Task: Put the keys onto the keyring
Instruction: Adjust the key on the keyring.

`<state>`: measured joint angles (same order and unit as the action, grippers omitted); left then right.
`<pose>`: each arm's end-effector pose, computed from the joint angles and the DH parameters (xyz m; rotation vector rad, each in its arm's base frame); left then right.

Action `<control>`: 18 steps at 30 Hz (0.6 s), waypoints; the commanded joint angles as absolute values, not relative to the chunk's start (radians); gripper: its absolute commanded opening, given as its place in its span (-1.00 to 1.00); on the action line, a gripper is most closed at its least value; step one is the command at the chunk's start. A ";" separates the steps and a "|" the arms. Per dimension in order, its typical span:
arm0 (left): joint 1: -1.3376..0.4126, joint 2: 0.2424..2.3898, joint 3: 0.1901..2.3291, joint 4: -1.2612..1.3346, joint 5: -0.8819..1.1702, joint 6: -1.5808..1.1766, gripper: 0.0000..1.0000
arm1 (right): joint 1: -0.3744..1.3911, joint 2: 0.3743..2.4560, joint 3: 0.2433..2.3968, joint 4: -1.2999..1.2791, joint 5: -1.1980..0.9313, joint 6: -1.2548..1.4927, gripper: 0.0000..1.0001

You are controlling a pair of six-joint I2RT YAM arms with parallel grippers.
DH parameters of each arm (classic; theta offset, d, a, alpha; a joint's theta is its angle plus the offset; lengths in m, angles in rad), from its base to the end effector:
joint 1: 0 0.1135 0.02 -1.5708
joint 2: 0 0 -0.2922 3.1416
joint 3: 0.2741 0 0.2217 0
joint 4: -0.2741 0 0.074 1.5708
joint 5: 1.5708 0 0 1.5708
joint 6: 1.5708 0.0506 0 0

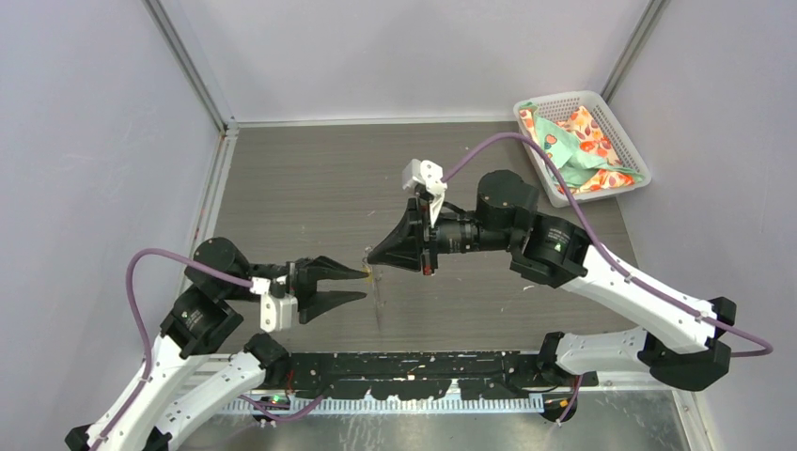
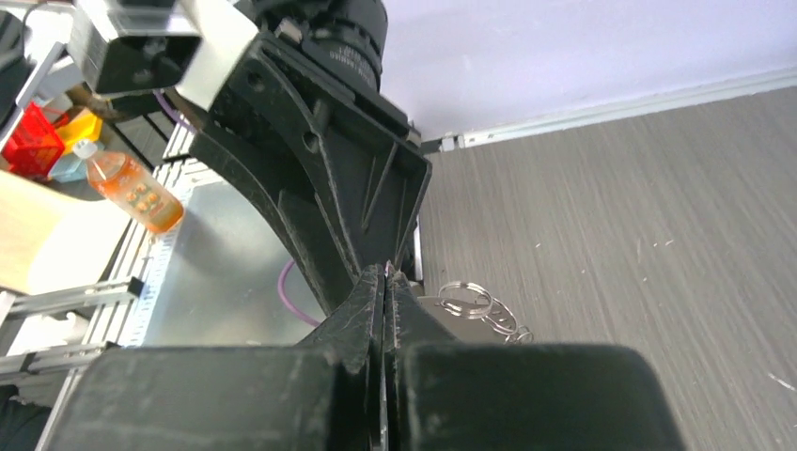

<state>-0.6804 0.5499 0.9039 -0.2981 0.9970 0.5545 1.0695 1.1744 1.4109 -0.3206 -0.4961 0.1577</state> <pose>0.0134 -0.0655 0.4021 1.4569 0.6699 -0.8474 0.0840 0.2034 0.4814 -1.1550 1.4148 1.3099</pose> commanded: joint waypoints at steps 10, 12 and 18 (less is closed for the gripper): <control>-0.684 0.540 0.999 -0.190 0.761 0.166 -0.25 | 1.067 1.031 1.267 -0.006 -0.435 0.189 -0.98; -0.685 0.567 1.032 -0.190 0.742 0.108 -0.22 | 1.067 1.026 1.251 -0.004 -0.441 0.183 -0.98; -0.684 0.632 1.095 -0.229 0.836 -0.034 -0.17 | 1.067 1.040 1.270 -0.050 -0.482 0.134 -0.98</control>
